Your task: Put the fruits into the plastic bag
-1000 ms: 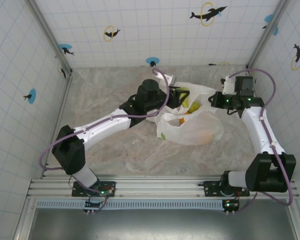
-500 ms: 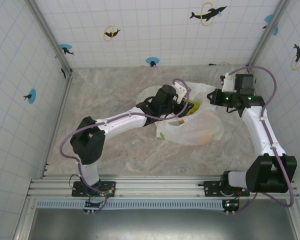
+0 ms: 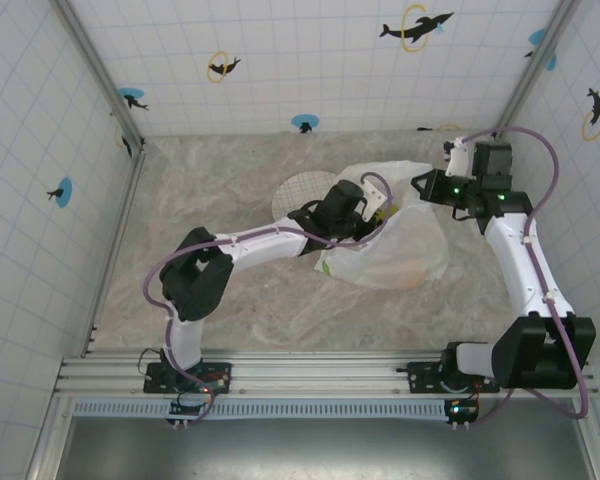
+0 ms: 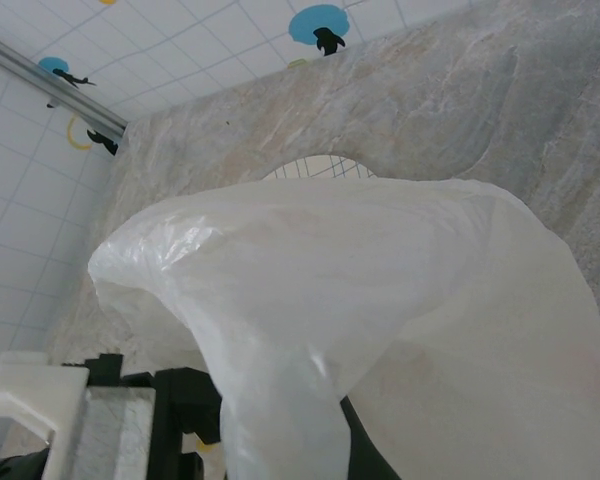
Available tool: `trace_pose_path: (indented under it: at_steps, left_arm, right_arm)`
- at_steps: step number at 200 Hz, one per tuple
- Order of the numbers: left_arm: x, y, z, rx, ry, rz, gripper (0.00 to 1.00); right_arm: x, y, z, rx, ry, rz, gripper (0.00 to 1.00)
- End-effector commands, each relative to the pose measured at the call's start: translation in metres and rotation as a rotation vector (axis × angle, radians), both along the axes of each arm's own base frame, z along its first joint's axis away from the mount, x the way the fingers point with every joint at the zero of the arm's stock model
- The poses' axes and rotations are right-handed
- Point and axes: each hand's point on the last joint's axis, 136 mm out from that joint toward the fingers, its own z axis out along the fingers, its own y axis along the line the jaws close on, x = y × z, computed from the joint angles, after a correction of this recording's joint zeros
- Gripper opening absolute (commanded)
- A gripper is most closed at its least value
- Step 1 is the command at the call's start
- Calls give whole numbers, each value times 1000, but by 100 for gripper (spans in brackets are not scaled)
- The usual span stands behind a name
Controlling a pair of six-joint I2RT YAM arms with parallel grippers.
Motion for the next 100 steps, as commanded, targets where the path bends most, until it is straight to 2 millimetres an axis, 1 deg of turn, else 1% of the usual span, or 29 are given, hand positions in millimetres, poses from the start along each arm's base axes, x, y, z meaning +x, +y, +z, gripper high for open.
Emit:
trace_pose_path:
  at_steps: [1, 40, 64, 100]
  left_arm:
    - [-8, -20, 8, -56, 7, -77, 56]
    - [-15, -24, -24, -22, 62, -117, 59]
    - [-21, -28, -28, -44, 101, -137, 61]
    - [-18, -27, -26, -51, 100, -122, 65]
  right_arm:
    - [0, 1, 3, 12, -28, 1, 0]
    - [1, -5, -3, -3, -15, -11, 0]
    - [0, -9, -11, -16, 5, -18, 0]
    - [-2, -16, -20, -27, 21, -34, 0]
